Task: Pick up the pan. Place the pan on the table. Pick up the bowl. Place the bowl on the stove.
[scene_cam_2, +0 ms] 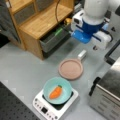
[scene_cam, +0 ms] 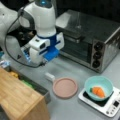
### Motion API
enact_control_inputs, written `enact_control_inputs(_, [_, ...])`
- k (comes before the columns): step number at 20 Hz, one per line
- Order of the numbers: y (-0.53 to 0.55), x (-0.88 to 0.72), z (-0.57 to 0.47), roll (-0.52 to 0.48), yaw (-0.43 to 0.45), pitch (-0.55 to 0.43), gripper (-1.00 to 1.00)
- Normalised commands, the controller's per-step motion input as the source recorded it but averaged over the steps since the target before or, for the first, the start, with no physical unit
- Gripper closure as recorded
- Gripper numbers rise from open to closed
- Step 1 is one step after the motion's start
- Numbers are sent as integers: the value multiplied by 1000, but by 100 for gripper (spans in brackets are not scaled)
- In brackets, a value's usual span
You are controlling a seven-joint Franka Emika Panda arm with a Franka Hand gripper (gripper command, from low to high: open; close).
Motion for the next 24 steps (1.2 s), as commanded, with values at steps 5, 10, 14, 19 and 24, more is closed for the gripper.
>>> enact_control_inputs(5, [-230,-7,-231,187,80,-166,-100])
enact_control_inputs(10, [-251,115,-225,181,37,-72,-100])
enact_control_inputs(14, [-121,168,-181,137,4,-52,-100])
enact_control_inputs(19, [14,162,-89,99,-29,-36,-100])
enact_control_inputs(24, [74,154,-87,78,-72,-22,-100])
